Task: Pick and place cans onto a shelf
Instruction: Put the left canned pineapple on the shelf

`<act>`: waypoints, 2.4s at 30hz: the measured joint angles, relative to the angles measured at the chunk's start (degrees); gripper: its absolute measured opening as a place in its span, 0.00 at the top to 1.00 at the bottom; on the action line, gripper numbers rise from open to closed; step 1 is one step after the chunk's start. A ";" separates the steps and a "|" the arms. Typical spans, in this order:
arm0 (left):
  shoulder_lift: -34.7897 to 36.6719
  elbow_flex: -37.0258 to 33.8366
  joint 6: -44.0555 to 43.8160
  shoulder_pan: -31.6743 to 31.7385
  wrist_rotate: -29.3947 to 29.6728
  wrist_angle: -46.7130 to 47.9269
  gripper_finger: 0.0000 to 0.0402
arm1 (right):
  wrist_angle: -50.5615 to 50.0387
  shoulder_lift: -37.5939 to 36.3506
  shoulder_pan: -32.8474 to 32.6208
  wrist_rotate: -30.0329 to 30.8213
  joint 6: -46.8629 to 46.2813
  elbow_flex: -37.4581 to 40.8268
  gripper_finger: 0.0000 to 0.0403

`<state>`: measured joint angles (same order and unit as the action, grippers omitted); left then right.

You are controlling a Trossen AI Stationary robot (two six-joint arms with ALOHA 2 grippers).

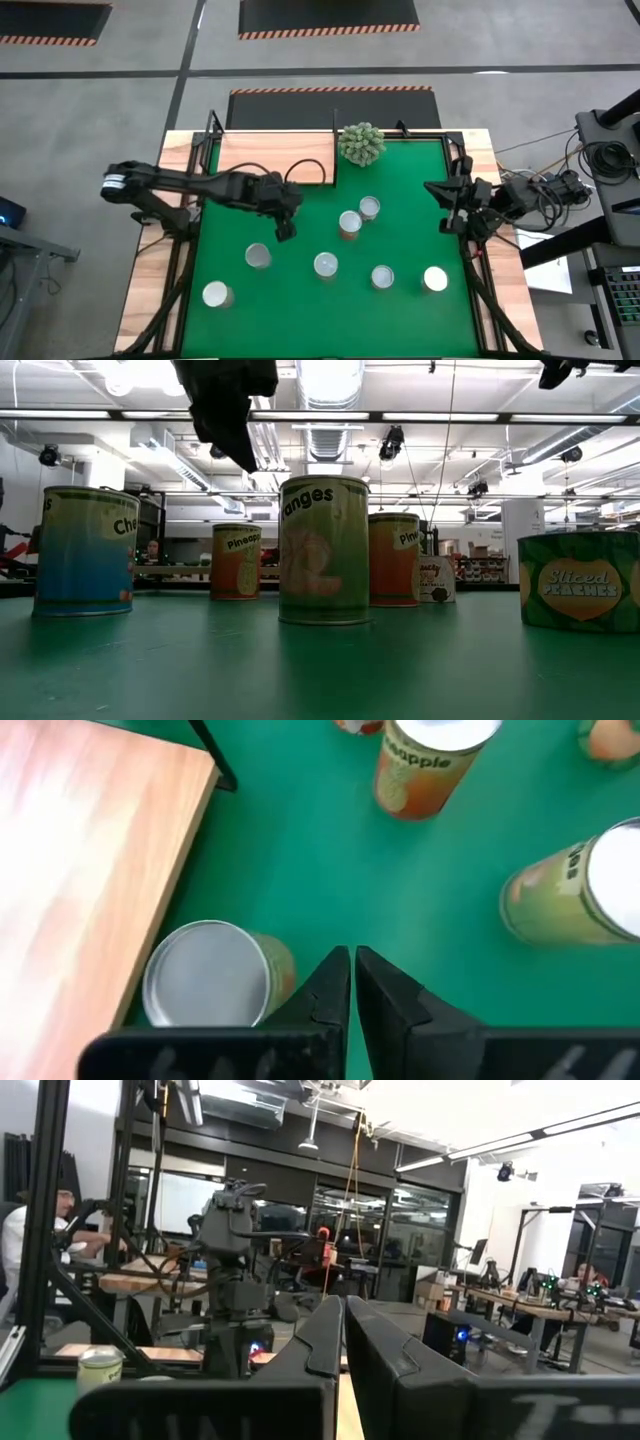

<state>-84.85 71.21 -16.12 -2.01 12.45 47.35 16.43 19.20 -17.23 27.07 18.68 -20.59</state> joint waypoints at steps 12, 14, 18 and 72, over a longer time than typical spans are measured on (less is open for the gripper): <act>-0.51 0.56 1.97 3.10 0.54 4.55 0.50 | -0.71 0.00 0.02 0.00 -0.72 0.10 0.98; -0.51 -0.06 3.64 3.15 1.06 4.14 0.39 | -1.23 0.00 0.01 0.00 -0.70 0.14 0.98; -0.51 -1.47 6.80 3.56 4.82 3.67 0.21 | -1.26 0.00 0.01 0.00 -0.70 0.17 0.98; -5.89 -10.63 11.75 11.96 -2.94 -8.11 0.16 | -3.07 0.00 0.00 0.04 -0.15 0.17 0.98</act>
<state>-90.74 60.58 -4.37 9.96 9.52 39.23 13.36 19.20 -17.23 27.11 18.52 -20.43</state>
